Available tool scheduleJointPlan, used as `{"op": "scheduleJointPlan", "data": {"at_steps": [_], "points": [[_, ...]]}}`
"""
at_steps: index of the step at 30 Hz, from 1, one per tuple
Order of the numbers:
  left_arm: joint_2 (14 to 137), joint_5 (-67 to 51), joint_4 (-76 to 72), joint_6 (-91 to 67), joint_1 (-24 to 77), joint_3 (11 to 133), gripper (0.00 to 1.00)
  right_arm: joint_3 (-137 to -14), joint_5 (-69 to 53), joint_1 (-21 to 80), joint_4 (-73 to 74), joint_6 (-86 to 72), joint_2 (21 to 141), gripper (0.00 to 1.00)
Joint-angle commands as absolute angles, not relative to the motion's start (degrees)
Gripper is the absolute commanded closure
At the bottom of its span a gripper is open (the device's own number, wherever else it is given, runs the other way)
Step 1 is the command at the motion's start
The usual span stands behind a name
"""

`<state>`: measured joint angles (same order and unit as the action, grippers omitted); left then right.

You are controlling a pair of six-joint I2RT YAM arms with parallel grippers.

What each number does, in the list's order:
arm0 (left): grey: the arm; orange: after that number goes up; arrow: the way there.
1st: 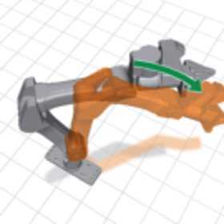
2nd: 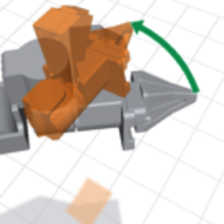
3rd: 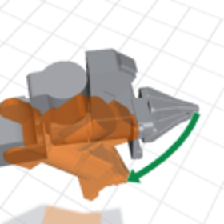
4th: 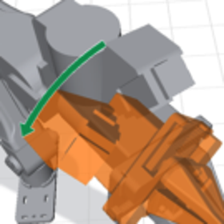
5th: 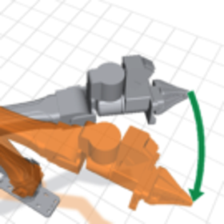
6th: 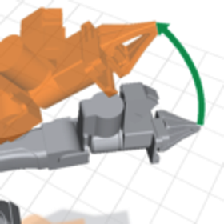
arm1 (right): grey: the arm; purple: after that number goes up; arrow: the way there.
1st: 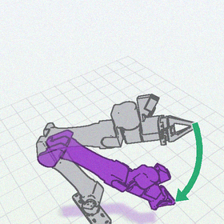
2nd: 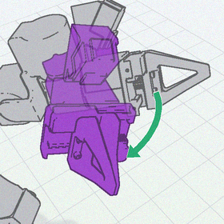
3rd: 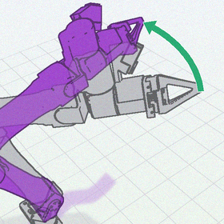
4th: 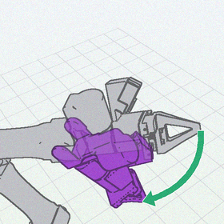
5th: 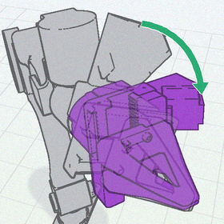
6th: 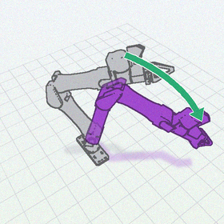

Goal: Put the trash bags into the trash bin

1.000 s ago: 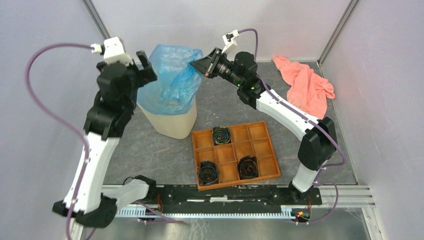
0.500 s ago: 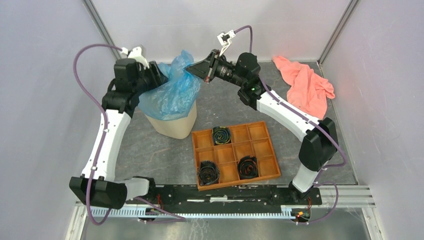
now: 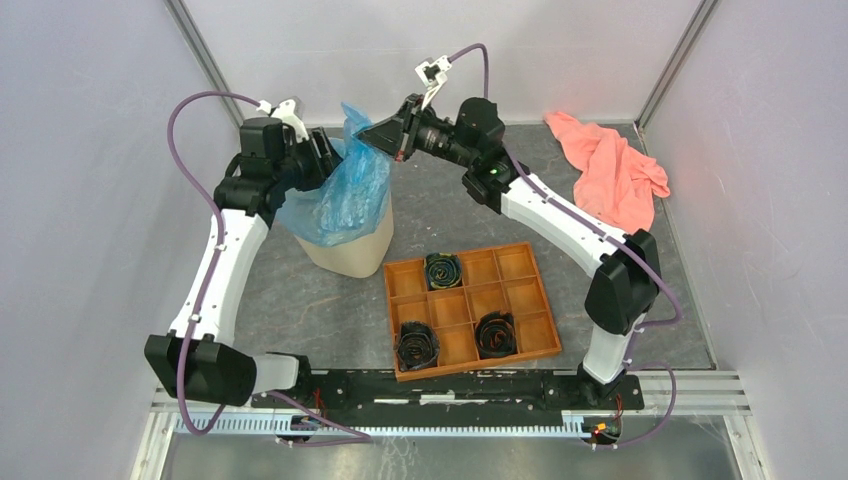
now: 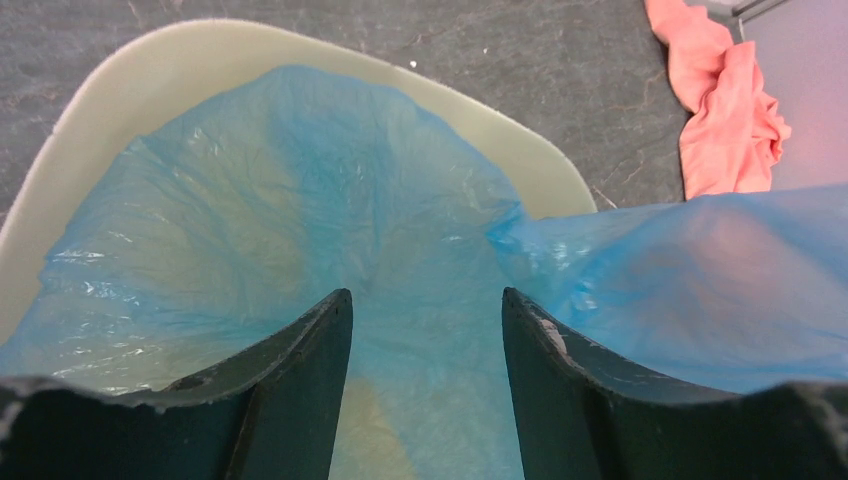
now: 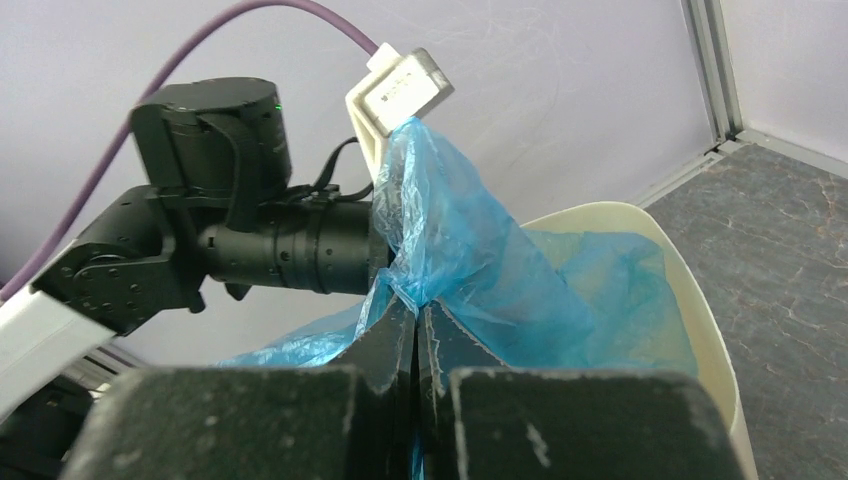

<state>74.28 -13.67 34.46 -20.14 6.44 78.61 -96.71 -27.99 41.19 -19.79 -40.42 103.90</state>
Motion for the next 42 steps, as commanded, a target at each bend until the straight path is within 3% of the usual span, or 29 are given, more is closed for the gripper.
{"op": "scheduleJointPlan", "data": {"at_steps": [1, 5, 8, 10, 12, 18, 21, 26, 29, 31, 37, 42], "points": [[74.2, -18.6, 30.7, -22.0, 6.0, 76.5, 0.39, -101.5, -23.8, 42.1, -20.2, -38.7, 106.1, 0.99], [74.6, -19.4, 28.5, -21.7, 5.5, 73.1, 0.40, -99.2, -20.7, 42.1, -31.6, -46.7, 107.3, 0.99], [71.2, -17.6, 28.7, -21.3, 5.1, 75.9, 0.27, -96.1, -17.0, 41.4, -41.9, -54.9, 107.7, 0.99], [69.8, -16.0, 29.7, -21.1, 5.1, 78.7, 0.13, -94.7, -12.9, 40.7, -42.6, -57.7, 107.3, 0.99], [69.3, -15.2, 32.0, -20.8, 5.0, 81.8, 0.08, -92.0, -8.7, 40.1, -42.7, -60.0, 106.0, 0.99], [63.0, -5.8, 36.5, -20.2, 5.1, 83.6, 0.00, -87.1, -1.4, 39.8, -39.5, -60.4, 102.6, 0.99], [55.5, 6.2, 36.6, -20.7, 5.0, 80.5, 0.00, -85.8, -0.9, 39.8, -39.5, -60.7, 102.2, 0.99], [44.0, 11.8, 37.7, -20.3, 5.0, 74.0, 0.00, -85.5, -0.4, 40.4, -39.1, -60.7, 102.1, 0.99], [37.4, 4.6, 36.6, -18.6, 5.0, 69.9, 0.02, -85.4, 1.1, 40.6, -38.7, -60.6, 102.0, 0.99], [33.3, -6.9, 34.3, -17.0, 5.1, 67.8, 0.13, -85.4, 1.5, 40.9, -38.4, -60.9, 102.0, 0.99], [33.2, -40.8, 17.4, -23.5, 6.2, 59.0, 0.19, -85.9, 1.9, 42.7, -38.9, -61.9, 101.9, 0.99], [37.9, -45.6, 10.1, -24.1, 6.3, 57.0, 0.15, -86.3, 3.1, 44.3, -39.7, -64.3, 102.0, 0.99]]}}
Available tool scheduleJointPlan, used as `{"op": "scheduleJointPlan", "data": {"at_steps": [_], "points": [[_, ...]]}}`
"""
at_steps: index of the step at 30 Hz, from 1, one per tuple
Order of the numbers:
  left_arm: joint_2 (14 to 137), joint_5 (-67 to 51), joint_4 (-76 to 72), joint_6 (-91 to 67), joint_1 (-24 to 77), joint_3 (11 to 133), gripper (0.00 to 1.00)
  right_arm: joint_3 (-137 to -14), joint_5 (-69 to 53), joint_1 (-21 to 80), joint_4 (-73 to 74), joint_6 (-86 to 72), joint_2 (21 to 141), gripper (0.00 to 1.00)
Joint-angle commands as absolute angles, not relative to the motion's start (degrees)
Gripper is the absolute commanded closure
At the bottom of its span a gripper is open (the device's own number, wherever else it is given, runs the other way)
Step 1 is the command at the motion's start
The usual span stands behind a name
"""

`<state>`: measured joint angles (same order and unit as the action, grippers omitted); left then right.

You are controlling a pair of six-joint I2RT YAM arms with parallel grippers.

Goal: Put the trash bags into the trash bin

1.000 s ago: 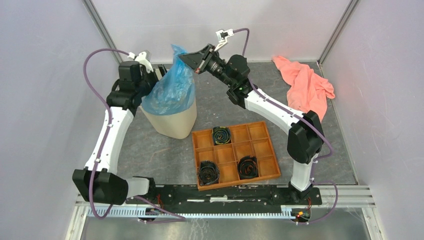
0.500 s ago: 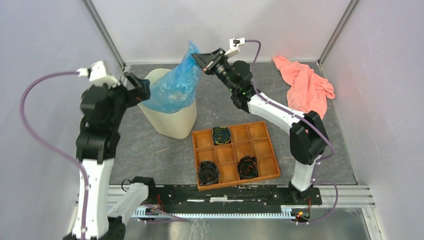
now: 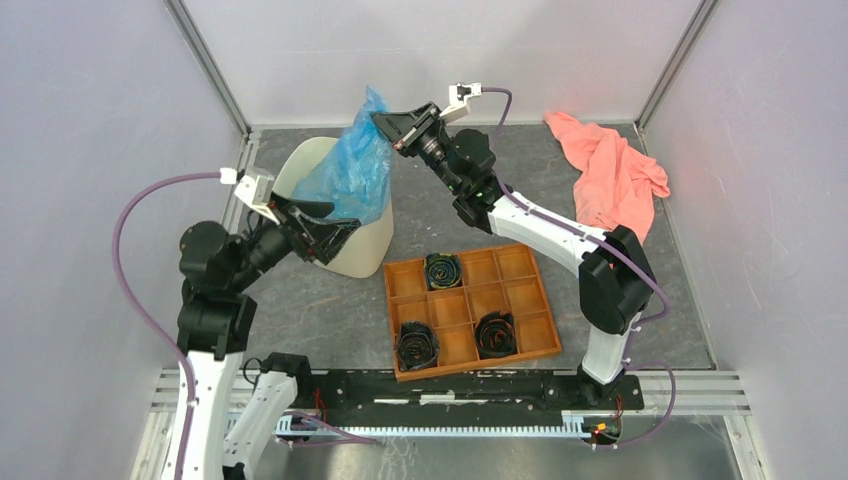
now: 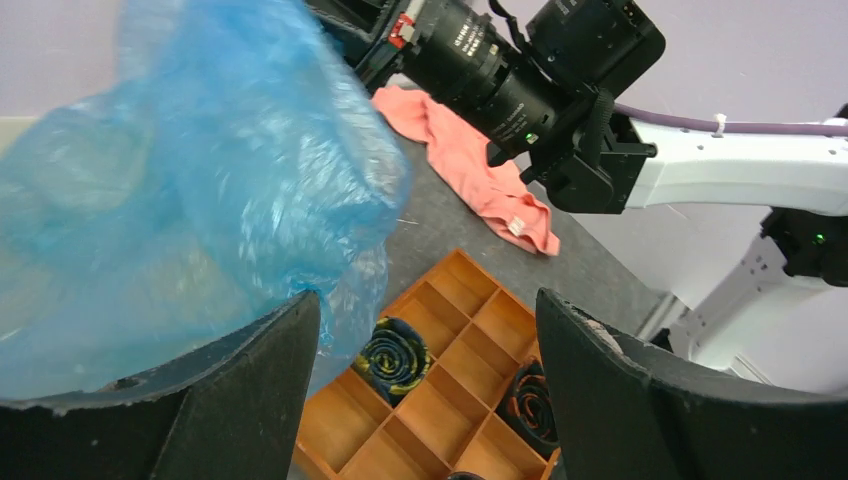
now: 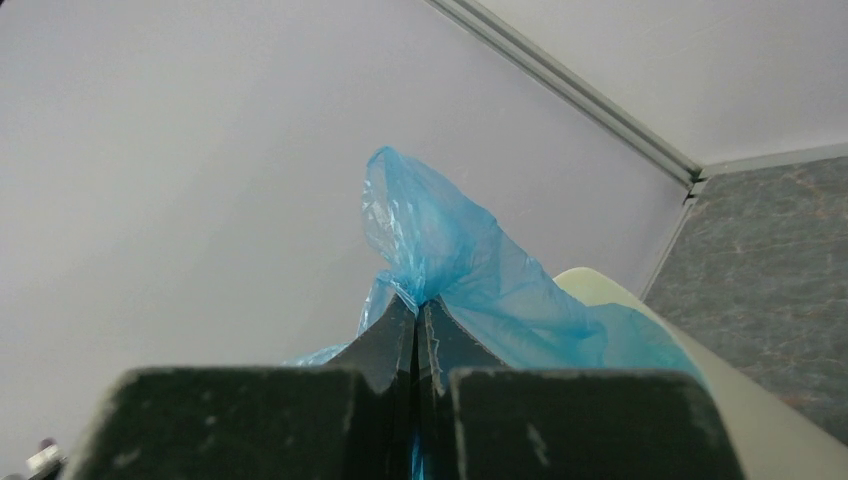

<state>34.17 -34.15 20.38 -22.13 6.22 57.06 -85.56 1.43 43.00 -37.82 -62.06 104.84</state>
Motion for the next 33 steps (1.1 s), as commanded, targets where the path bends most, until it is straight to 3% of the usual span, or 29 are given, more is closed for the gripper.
{"op": "scheduleJointPlan", "data": {"at_steps": [1, 4, 9, 13, 22, 28, 33], "points": [[39.3, -44.5, 9.7, -24.0, 6.4, 57.1, 0.17, -85.6, 3.8, 44.7, -39.9, -65.3, 101.6, 0.99], [42.3, -36.2, 7.7, -26.5, 6.5, 57.0, 0.22, -83.1, 7.4, 45.9, -41.3, -65.9, 100.5, 0.99], [47.6, -6.1, 11.3, -29.0, 6.4, 56.1, 0.27, -83.7, 10.5, 47.2, -40.9, -65.3, 101.0, 0.99], [54.1, 2.1, 14.5, -25.6, 6.3, 60.4, 0.31, -88.7, 7.6, 47.3, -42.8, -65.6, 105.0, 0.99], [50.0, 5.6, 19.4, -22.8, 6.3, 64.2, 0.27, -97.5, 7.1, 47.8, -45.9, -66.2, 113.1, 0.99], [42.2, 2.2, 26.8, -19.7, 6.4, 63.0, 0.12, -92.2, 5.7, 47.5, -35.6, -53.4, 109.9, 0.99], [40.0, 3.1, 33.8, -18.4, 6.3, 68.9, 0.00, -93.1, 1.5, 47.5, -27.2, -41.5, 108.5, 0.99]]}}
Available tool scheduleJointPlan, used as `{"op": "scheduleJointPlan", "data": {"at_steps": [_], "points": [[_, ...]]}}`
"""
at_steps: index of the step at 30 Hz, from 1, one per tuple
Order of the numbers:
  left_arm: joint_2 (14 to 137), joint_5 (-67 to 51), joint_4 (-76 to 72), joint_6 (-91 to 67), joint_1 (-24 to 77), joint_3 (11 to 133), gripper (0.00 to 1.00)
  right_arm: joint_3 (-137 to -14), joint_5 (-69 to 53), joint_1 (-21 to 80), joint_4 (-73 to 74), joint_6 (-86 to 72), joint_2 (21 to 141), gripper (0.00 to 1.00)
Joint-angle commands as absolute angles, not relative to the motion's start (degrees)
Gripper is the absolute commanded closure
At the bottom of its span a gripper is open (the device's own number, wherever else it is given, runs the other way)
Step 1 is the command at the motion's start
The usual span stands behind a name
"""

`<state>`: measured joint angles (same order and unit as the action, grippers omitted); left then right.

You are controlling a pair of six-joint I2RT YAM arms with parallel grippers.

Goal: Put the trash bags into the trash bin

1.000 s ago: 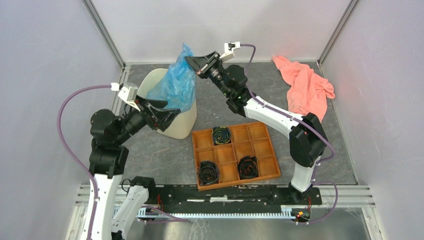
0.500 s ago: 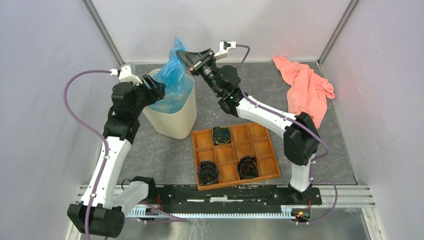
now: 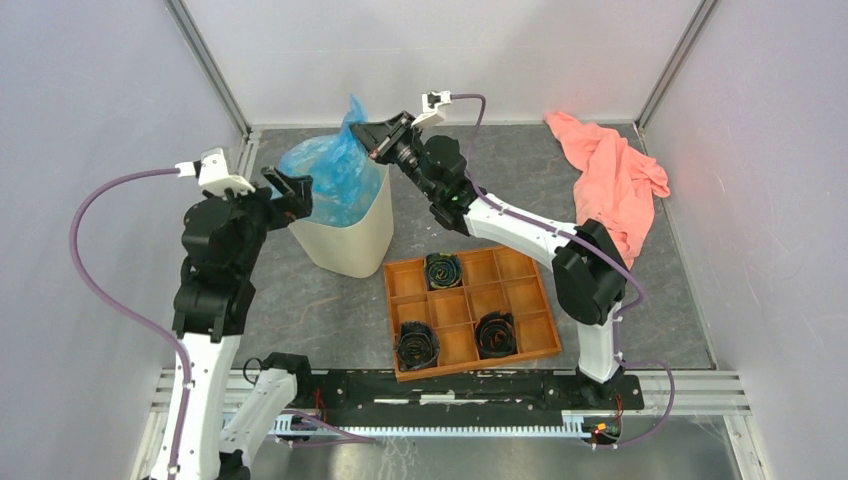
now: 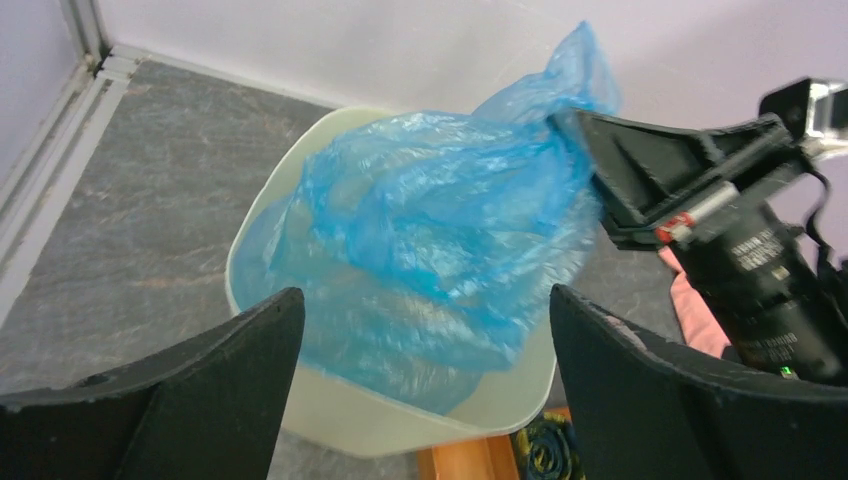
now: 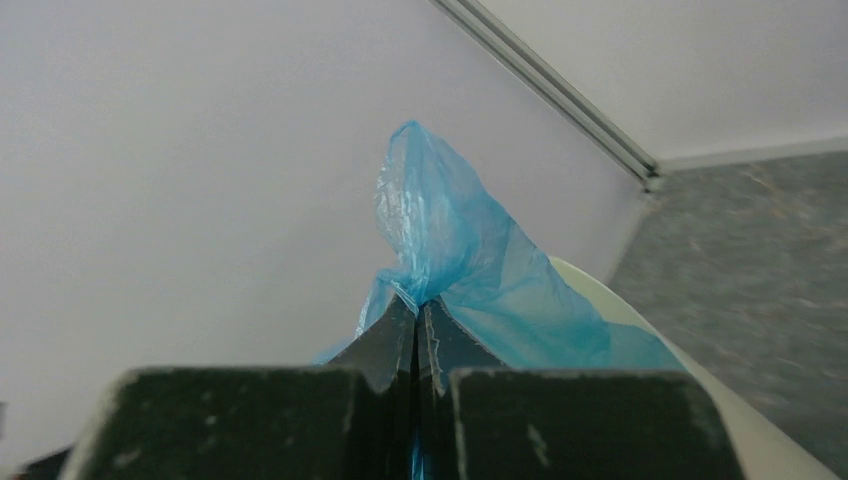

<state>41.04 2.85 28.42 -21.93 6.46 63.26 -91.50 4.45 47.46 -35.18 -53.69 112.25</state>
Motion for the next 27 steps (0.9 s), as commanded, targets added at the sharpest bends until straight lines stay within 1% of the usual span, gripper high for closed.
{"op": "scheduleJointPlan", "data": {"at_steps": [1, 4, 9, 12, 15, 17, 18, 21, 24, 27], "points": [[39.9, 2.9, 34.3, -18.9, 6.3, 70.1, 0.00, -94.9, 1.5, 47.4, -23.7, -39.6, 108.8, 0.99], [42.0, 1.5, 36.0, -20.5, 6.3, 74.1, 0.00, -97.9, 0.8, 47.4, -18.4, -33.4, 108.9, 0.99], [57.3, -0.5, 45.9, -18.0, 6.3, 84.8, 0.00, -94.6, 0.2, 47.3, -18.8, -25.2, 104.6, 0.97], [61.5, -3.4, 46.0, -16.6, 6.3, 85.1, 0.01, -94.6, -1.9, 47.1, -18.6, -23.8, 103.4, 0.96], [61.7, -6.4, 43.4, -16.6, 6.3, 82.8, 0.07, -94.6, -4.3, 46.3, -19.2, -25.5, 102.9, 0.96], [60.6, -10.6, 40.9, -16.3, 6.3, 80.4, 0.07, -94.4, -6.0, 45.7, -19.8, -27.1, 102.9, 0.96], [60.2, -11.6, 40.4, -15.9, 6.4, 79.5, 0.06, -94.4, -7.1, 45.3, -20.4, -27.9, 103.1, 0.96], [59.9, -8.5, 42.3, -14.0, 6.4, 78.1, 0.05, -93.7, -8.3, 44.9, -22.0, -30.0, 103.4, 0.96], [59.1, -7.0, 43.1, -12.6, 6.4, 76.3, 0.11, -93.3, -8.6, 44.9, -22.7, -31.0, 103.4, 0.96], [57.6, -9.4, 42.4, -13.9, 6.3, 74.7, 0.12, -92.5, -8.1, 44.8, -23.4, -31.2, 103.2, 0.96]]}}
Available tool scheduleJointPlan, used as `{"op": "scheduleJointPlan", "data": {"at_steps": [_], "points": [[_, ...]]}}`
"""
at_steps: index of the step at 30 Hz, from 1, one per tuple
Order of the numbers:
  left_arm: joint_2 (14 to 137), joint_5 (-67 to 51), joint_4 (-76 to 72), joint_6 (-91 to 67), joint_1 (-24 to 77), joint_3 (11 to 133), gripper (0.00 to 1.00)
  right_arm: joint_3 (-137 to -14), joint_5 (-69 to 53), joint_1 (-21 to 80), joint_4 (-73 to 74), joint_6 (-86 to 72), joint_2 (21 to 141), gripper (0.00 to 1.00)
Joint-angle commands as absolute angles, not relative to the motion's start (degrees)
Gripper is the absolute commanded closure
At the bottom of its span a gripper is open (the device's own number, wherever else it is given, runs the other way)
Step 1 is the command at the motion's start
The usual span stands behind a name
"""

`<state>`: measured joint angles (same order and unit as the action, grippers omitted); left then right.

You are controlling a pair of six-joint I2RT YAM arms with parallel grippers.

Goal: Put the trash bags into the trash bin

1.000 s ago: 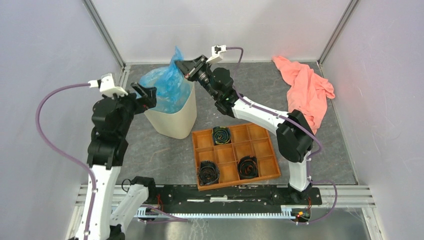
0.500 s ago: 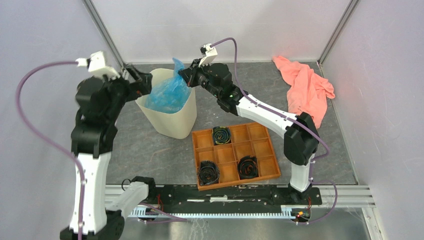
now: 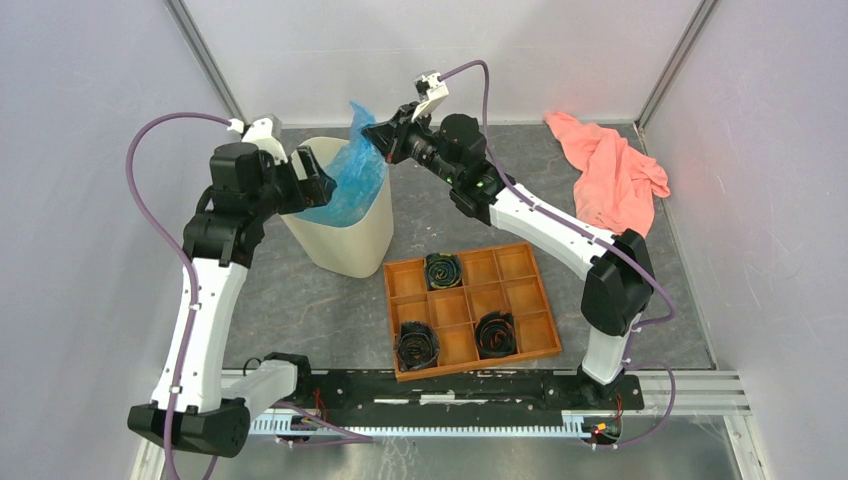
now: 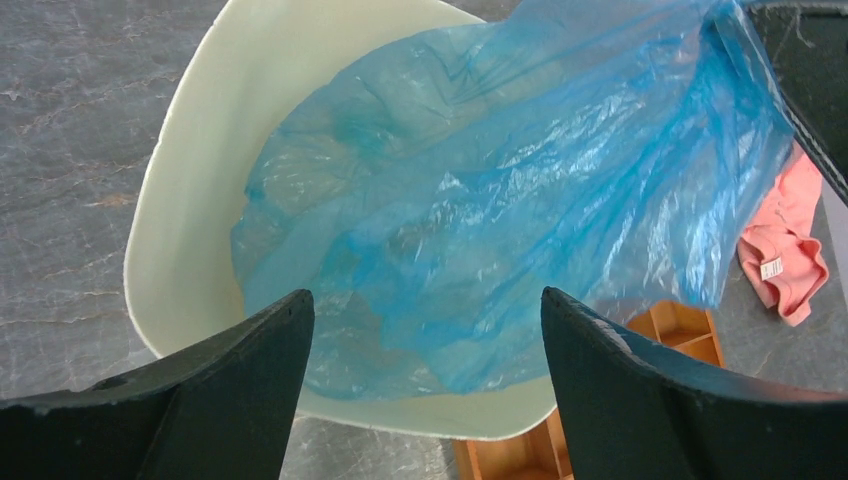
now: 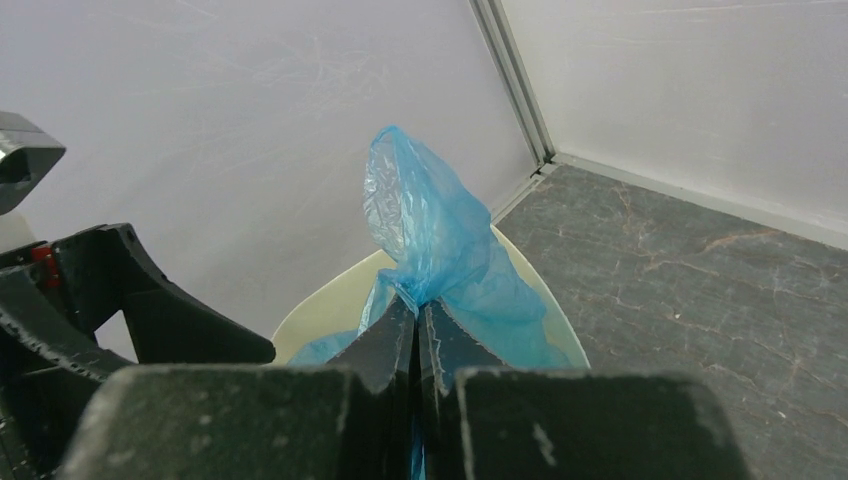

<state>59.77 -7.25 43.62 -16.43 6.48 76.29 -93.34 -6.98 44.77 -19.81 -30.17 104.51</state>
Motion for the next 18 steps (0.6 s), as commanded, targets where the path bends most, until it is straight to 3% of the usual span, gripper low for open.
{"op": "scheduleJointPlan", "data": {"at_steps": [1, 7, 10, 13, 14, 18], "points": [[56.6, -9.7, 41.8, -14.4, 6.4, 74.2, 0.11, -92.5, -7.8, 44.8, -23.4, -31.3, 103.2, 0.96], [53.5, 3.3, 43.1, -9.9, 7.2, 76.6, 0.11, -92.6, -6.6, 44.7, -23.2, -33.9, 104.0, 0.98], [54.6, 1.4, 43.0, -7.6, 7.9, 77.7, 0.14, -93.0, -6.0, 44.7, -23.8, -36.5, 105.2, 0.99], [57.1, -4.3, 41.9, -6.7, 11.5, 77.6, 0.23, -93.6, -5.2, 44.8, -23.9, -38.3, 105.9, 0.99], [57.8, -1.8, 41.6, -6.5, 13.9, 77.5, 0.31, -93.7, -5.2, 44.7, -24.0, -38.5, 106.1, 0.99], [59.0, 12.1, 39.6, -5.1, 23.9, 77.1, 0.45, -94.4, -5.2, 44.7, -23.8, -37.9, 106.3, 0.99]]}}
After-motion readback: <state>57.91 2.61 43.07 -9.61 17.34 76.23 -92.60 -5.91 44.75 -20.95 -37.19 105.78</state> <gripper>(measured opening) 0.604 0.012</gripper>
